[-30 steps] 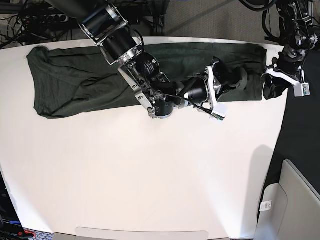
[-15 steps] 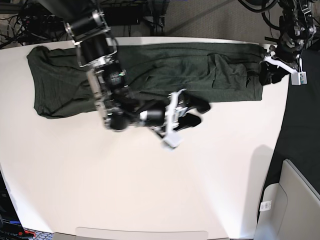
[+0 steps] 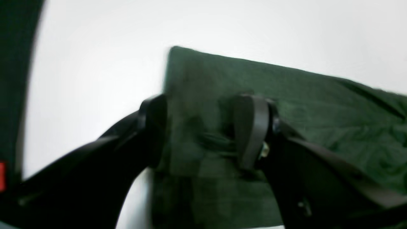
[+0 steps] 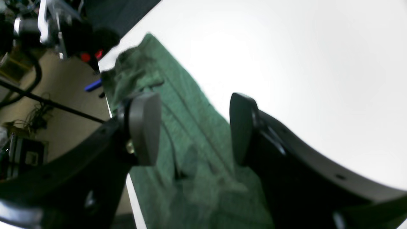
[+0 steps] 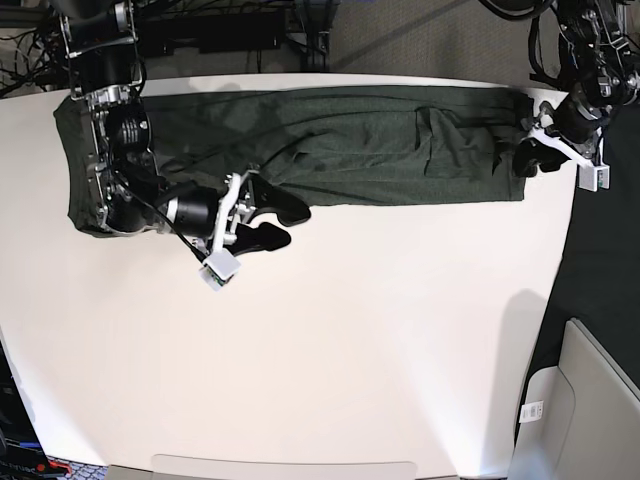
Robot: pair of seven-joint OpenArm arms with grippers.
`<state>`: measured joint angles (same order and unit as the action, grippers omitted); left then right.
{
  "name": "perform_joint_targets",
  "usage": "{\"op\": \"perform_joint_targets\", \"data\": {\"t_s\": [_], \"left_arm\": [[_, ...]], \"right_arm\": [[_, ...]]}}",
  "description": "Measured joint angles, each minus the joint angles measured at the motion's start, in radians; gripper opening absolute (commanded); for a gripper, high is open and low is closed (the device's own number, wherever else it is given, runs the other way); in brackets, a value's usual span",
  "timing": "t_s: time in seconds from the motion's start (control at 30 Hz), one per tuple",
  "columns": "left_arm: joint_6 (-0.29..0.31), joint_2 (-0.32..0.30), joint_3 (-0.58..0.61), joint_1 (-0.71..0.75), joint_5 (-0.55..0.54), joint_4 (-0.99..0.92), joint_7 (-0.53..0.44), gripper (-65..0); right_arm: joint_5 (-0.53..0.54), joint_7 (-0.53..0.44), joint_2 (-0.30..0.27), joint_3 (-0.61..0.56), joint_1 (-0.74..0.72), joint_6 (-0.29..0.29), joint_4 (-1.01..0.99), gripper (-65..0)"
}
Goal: Fold the T-shirt properly
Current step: 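Lay the sleeve down and pull the right gripper back along the shirt, then grasp the shirt end with the left gripper and lift it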
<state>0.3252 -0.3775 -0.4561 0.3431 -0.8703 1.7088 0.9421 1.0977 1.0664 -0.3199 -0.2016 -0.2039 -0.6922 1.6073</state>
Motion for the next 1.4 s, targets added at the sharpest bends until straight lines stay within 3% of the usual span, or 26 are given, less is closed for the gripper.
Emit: {"op": "perform_joint_targets", "data": {"t_s": [0.13,0.27,0.77,0.97,1.2,1.4], "left_arm": [[-0.003,0.004,-0.063,-0.042,0.003,-0.036,0.11,-32.0],[-0.003,0.0,-0.1,-0.069,0.003,-0.038,0.161,-32.0],[-0.003,0.005,-0.092,-0.067,-0.001,-0.132,0.218,-31.9],[-0.003,0.052,-0.09,-0.089,-0.034,-0.142,0.23,-31.9],[0.11,0.065,-0.063,-0.089,-0.082,-0.144,0.261,-31.9],[0.121,0.09,-0.061,-0.089,-0.096,-0.142,0.255,-31.9]], "right_arm": [[-0.002,0.004,-0.04,0.008,0.024,0.0,0.034,-30.6],[0.0,0.004,-0.042,0.07,0.046,0.0,0.06,-30.6],[0.002,0.003,-0.057,0.08,0.046,0.0,0.061,-30.6],[-0.001,0.003,-0.058,0.08,0.045,0.0,0.061,-30.6],[0.002,0.003,-0.053,0.08,0.043,0.0,0.061,-30.6],[0.002,0.003,-0.054,0.08,0.043,0.0,0.062,-30.6]]}}
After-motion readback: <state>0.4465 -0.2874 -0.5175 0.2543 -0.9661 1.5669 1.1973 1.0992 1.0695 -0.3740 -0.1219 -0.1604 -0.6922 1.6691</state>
